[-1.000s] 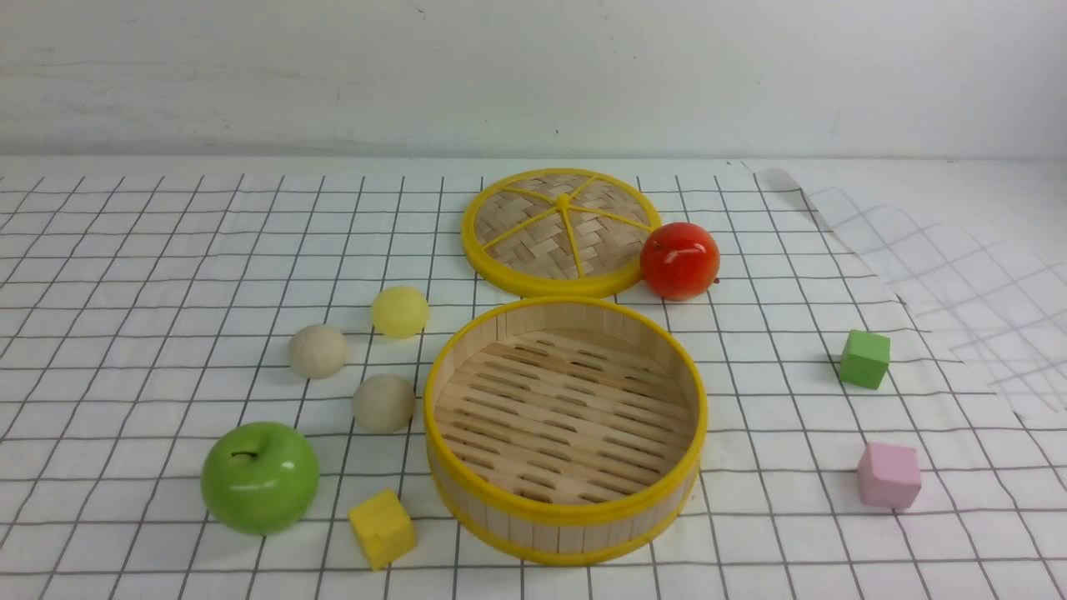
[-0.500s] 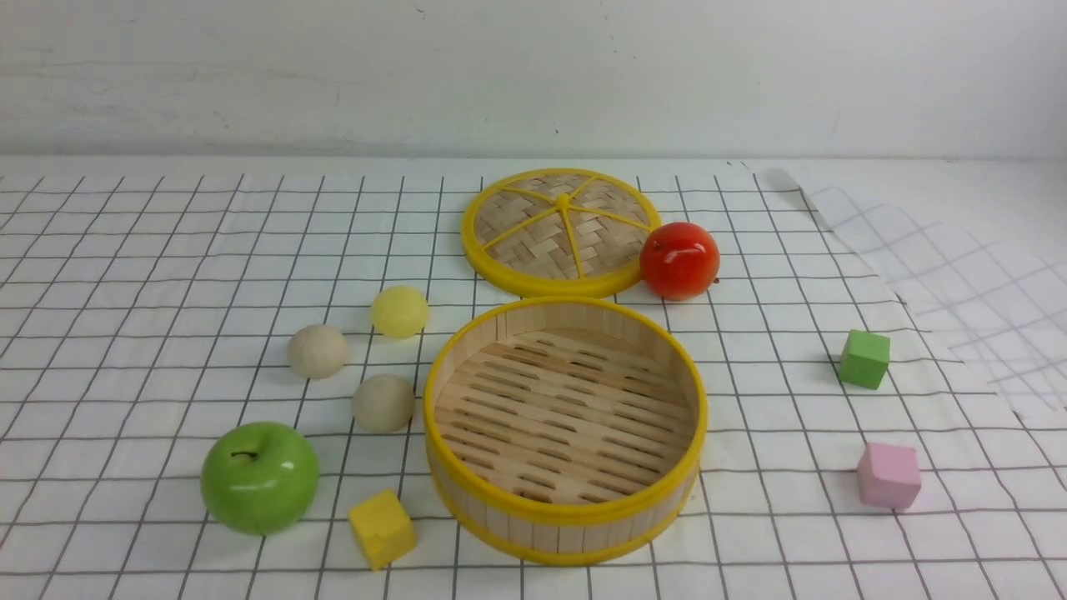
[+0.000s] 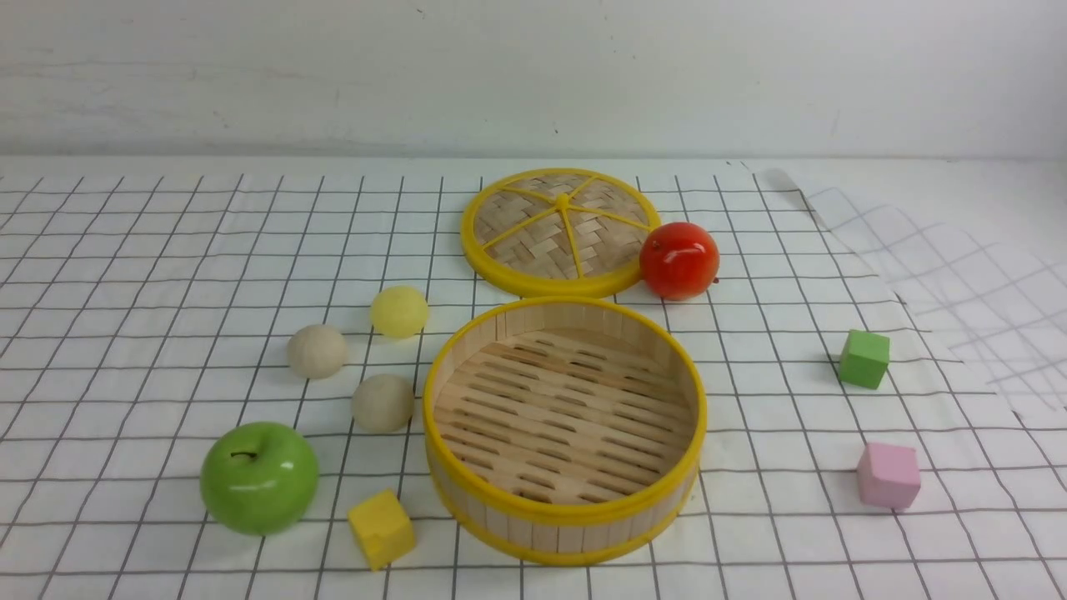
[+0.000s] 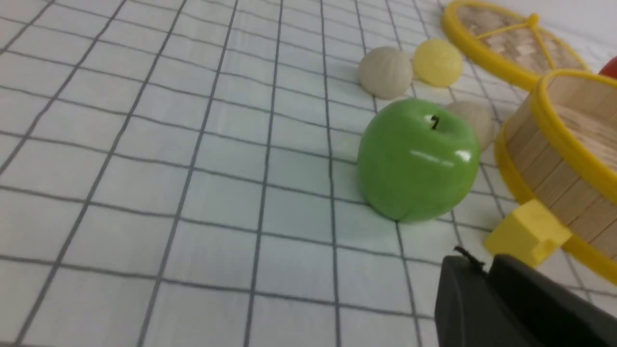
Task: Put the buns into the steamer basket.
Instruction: Use the left arm to grab a steamed stuffed bun
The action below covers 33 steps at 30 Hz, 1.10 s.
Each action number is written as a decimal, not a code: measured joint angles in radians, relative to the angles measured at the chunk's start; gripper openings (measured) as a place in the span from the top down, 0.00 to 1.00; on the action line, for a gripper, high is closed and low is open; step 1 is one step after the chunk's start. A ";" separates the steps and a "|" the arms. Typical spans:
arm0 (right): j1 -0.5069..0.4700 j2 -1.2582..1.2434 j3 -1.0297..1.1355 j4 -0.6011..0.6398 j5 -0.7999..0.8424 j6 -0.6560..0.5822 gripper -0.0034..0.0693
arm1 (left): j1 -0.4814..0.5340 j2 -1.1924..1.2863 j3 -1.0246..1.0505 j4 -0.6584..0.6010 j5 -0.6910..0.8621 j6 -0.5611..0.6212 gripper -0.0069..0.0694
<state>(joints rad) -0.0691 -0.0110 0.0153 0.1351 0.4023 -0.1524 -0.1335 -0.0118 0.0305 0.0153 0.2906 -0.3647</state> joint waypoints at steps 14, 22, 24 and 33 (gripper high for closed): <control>0.000 0.000 0.000 0.000 -0.001 0.000 0.62 | 0.000 0.000 -0.036 -0.155 -0.473 -0.044 0.81; 0.000 0.000 0.000 0.000 -0.001 0.000 0.62 | 0.000 0.129 -0.378 -0.136 -0.351 0.033 0.80; 0.000 0.000 0.000 0.000 -0.001 0.000 0.62 | 0.000 0.236 -0.517 -0.135 -0.242 0.044 0.79; 0.000 0.000 0.000 0.000 -0.001 0.000 0.62 | 0.000 0.655 -0.749 -0.125 0.228 0.049 0.79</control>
<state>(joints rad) -0.0691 -0.0110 0.0153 0.1351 0.4014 -0.1524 -0.1335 0.6436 -0.7188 -0.1099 0.5188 -0.3156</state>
